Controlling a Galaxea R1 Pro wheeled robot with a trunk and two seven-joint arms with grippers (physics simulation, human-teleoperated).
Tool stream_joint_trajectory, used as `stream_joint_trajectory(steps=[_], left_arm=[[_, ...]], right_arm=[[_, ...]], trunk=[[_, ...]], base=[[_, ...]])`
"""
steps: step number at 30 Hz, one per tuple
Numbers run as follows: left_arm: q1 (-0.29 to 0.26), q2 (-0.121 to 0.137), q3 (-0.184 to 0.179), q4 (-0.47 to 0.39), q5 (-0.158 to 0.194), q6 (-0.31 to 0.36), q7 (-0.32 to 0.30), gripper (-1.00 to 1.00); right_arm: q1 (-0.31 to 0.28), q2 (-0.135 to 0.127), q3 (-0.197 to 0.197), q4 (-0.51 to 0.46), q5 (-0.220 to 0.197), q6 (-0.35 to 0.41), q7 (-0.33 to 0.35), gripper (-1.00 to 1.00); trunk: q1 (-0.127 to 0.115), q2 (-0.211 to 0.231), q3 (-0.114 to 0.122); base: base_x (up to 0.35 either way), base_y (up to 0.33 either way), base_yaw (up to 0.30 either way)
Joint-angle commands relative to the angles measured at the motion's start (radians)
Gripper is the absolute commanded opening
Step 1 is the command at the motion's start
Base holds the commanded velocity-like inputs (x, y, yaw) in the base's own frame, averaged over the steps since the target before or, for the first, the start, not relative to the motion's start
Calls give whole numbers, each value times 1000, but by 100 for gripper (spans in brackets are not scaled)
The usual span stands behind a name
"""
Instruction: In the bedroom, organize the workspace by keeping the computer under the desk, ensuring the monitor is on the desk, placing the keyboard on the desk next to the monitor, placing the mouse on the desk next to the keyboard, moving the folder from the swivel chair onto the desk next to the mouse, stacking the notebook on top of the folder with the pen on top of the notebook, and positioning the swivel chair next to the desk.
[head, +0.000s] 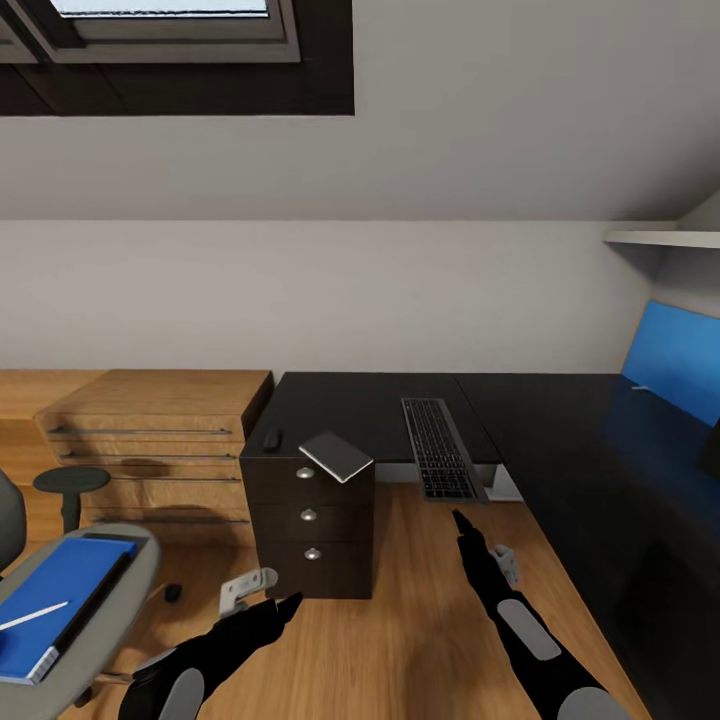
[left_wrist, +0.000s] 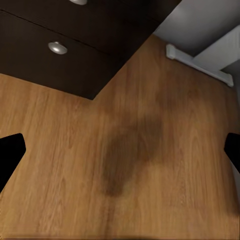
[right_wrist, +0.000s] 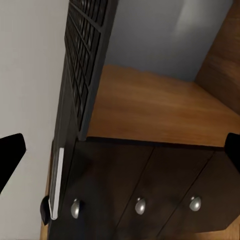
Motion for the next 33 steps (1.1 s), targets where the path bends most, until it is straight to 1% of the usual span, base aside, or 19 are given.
stream_joint_trajectory(steps=[1,13,17,22,29,33], left_arm=[[-1,0,0,1,11,4,9,100],[-1,1,0,11,11,4,9,100],[-1,1,0,17,10,4,9,100],[-1,1,0,18,9,4,9,100],[-1,1,0,18,8,3,9,100],[-1,1,0,18,8,2,9,100]], right_arm=[[-1,-1,8,1,-10,-6,3,100],[-1,0,6,0,-10,-5,3,100],[-1,0,6,0,-10,-5,3,100],[-1,0,6,0,-10,-5,3,100],[-1,0,6,0,-9,-5,2,100],[-1,0,6,0,-10,-5,2,100]], trunk=[[0,-1,-1],[0,-1,-1],[0,-1,-1],[0,-1,-1],[0,-1,-1],[0,-1,-1]], base=[[109,0,0],[185,0,0],[65,0,0],[217,0,0],[76,0,0],[206,0,0]])
